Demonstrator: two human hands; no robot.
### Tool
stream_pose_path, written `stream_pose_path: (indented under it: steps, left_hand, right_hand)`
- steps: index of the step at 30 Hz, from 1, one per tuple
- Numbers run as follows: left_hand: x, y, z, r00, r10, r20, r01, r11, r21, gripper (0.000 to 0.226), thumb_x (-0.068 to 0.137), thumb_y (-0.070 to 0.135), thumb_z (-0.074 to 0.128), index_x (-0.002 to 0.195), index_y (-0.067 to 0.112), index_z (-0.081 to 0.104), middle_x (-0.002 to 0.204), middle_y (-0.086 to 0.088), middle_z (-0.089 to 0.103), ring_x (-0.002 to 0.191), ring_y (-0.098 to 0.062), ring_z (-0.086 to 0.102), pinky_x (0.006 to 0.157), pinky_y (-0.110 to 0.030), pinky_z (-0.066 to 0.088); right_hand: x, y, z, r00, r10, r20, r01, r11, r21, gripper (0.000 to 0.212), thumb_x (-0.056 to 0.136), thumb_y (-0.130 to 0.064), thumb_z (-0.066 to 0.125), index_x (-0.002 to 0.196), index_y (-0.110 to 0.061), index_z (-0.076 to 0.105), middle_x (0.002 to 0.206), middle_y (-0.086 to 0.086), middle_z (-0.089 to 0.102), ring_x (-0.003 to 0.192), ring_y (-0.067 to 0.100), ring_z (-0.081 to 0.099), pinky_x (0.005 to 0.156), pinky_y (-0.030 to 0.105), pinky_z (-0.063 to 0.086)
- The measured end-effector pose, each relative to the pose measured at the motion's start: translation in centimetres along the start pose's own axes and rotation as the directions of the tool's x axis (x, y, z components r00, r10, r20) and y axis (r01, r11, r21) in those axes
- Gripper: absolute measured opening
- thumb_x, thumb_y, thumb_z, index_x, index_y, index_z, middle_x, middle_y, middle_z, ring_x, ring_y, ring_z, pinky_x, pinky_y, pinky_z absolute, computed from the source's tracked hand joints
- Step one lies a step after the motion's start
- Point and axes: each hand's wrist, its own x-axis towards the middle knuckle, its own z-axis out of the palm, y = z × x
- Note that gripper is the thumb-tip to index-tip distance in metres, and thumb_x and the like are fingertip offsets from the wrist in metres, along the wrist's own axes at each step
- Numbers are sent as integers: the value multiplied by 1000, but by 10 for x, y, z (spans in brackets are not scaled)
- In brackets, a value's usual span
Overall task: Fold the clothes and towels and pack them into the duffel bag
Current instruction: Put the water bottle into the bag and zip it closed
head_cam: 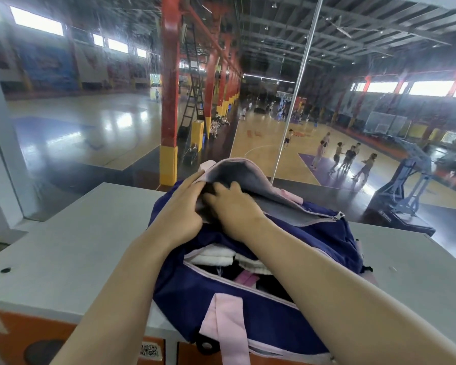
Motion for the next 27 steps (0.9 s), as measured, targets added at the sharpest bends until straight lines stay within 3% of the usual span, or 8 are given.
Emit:
stream_pose_path:
  steps: [3, 5, 7, 9, 14, 17, 22, 27]
  left_hand:
    - [-1, 1, -8, 999, -47, 15, 45, 990, 131, 83, 75, -14, 42, 149, 23, 35, 156, 15, 21, 144, -6, 19, 116, -26, 23]
    - [-4, 6, -17, 992, -103, 72, 68, 921, 383, 68, 82, -2, 47, 145, 23, 41, 161, 6, 12, 148, -19, 8, 119, -37, 17]
    - [-7, 13, -23, 999, -13, 50, -17, 827, 561, 44, 87, 17, 54, 129, 28, 58, 156, 3, 25, 144, -21, 13, 116, -39, 20]
    - [-11, 24, -23, 990, 128, 67, -143, 805, 577, 24, 88, 36, 58, 110, 33, 67, 137, 11, 44, 130, -15, 29, 107, -36, 27]
    - [-12, 13, -4, 944, 228, 238, -327, 738, 590, 50, 74, 55, 69, 117, 31, 65, 126, 6, 43, 123, -18, 37, 107, -39, 30]
    - [-13, 11, -2, 924, 261, 281, -383, 673, 633, 55, 69, 68, 56, 112, 36, 67, 129, 10, 44, 126, -17, 36, 108, -38, 20]
    - [-14, 4, 0, 928, 135, 346, -346, 654, 673, 37, 88, 54, 50, 120, 41, 61, 118, 17, 62, 116, -9, 49, 100, -30, 16]
    - [-11, 11, -14, 931, 276, 239, -365, 676, 640, 44, 85, 48, 29, 98, 44, 71, 82, 14, 71, 90, -8, 58, 96, -25, 14]
  right_hand:
    - [2, 18, 1, 946, 320, 47, -317, 889, 331, 58, 85, -34, 61, 133, -13, 36, 130, 17, 44, 112, 41, 53, 89, 41, 45]
    - [10, 30, 1, 909, 400, 116, -407, 794, 452, 66, 82, -45, 60, 133, -12, 36, 129, 19, 48, 115, 39, 54, 90, 39, 44]
    - [13, 32, -2, 915, 373, 154, -399, 782, 478, 72, 78, -55, 58, 134, -15, 36, 128, 15, 48, 115, 35, 55, 87, 37, 45]
    - [13, 33, -3, 913, 370, 174, -405, 756, 514, 80, 77, -53, 63, 137, -12, 33, 131, 15, 48, 113, 34, 56, 88, 38, 47]
    - [7, 37, -5, 921, 353, 164, -382, 747, 544, 71, 82, -39, 65, 137, -8, 31, 128, 14, 47, 112, 32, 52, 88, 38, 45]
    - [8, 36, -6, 943, 312, 120, -325, 770, 549, 69, 84, -39, 63, 137, -7, 32, 132, 16, 48, 115, 33, 52, 93, 39, 45]
    - [9, 38, -11, 936, 325, 139, -325, 636, 700, 66, 74, -39, 70, 125, -4, 47, 110, 8, 66, 98, 26, 64, 85, 39, 51]
    - [7, 31, -6, 954, 276, 119, -290, 738, 610, 66, 83, -35, 67, 137, -10, 39, 129, 13, 57, 114, 29, 56, 94, 34, 44]
